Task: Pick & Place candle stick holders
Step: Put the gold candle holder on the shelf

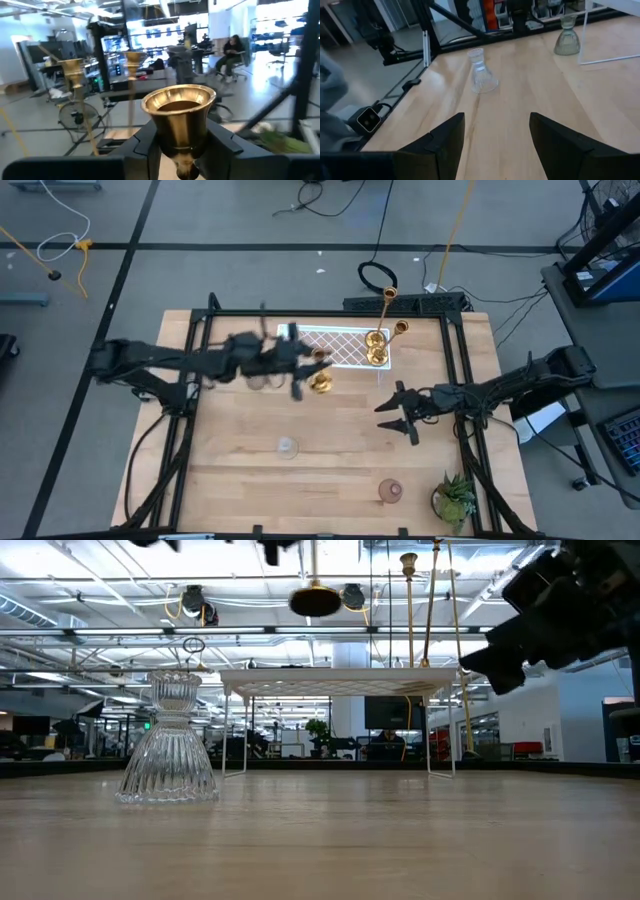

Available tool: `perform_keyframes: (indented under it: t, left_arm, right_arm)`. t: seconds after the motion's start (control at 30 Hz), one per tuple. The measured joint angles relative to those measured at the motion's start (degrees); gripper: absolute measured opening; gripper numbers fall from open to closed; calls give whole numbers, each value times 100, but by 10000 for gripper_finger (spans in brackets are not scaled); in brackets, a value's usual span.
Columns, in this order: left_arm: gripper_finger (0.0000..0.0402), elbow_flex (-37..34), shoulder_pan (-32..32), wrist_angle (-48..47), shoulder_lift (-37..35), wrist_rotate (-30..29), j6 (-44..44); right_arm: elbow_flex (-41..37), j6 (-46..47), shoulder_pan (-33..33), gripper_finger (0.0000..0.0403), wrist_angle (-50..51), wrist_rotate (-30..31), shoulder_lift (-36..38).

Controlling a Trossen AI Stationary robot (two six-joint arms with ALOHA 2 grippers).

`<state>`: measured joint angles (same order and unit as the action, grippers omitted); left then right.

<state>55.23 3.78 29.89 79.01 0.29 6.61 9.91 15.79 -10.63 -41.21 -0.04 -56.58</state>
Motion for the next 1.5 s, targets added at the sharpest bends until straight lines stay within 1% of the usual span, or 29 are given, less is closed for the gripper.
perform_keyframes:
  t: [0.1, 0.23, 0.37, 0.5, 0.63, 0.8, 1.0, 1.1, 1.27, 1.4, 1.5]
  left_arm:
    - [110, 465, 402, -3, 552, 135, -66]
    - [101, 1057, 851, -12, 1284, 352, -127]
    - [109, 1604, 1191, -10, 1930, 452, -232]
    - [119, 2017, 1455, -9, 2429, 464, -213]
    - [111, 2296, 1684, 3, 2774, 477, -264]
    - [105, 2390, 1804, 15, 2876, 574, -223]
    - [137, 2388, 1811, 29, 2876, 1065, -201]
    - [145, 2388, 1810, 28, 2873, 1086, -198]
    - [146, 2388, 1811, 66, 2873, 1087, -65]
    - [146, 2386, 1806, 199, 2873, 1309, -102]
    - [132, 2384, 1800, 192, 2873, 1318, -118]
  right_arm:
    - [-292, -87, 0, 215, -482, 125, -2]
    - [-403, -152, 0, 215, -655, 608, 0]
    - [-407, -188, 0, 215, -653, 607, 0]
    - [-407, -192, 0, 215, -653, 606, 0]
    - [-407, -192, 0, 215, -636, 604, 0]
    - [-407, -194, 0, 215, -610, 604, 0]
    - [-407, -474, 0, 215, -566, 604, 0]
    - [-407, -602, 2, 215, -570, 604, 0]
    - [-407, -625, 2, 215, -568, 604, 0]
    - [-407, -773, 2, 215, -568, 607, 0]
    - [-407, -881, 2, 215, -568, 619, 0]
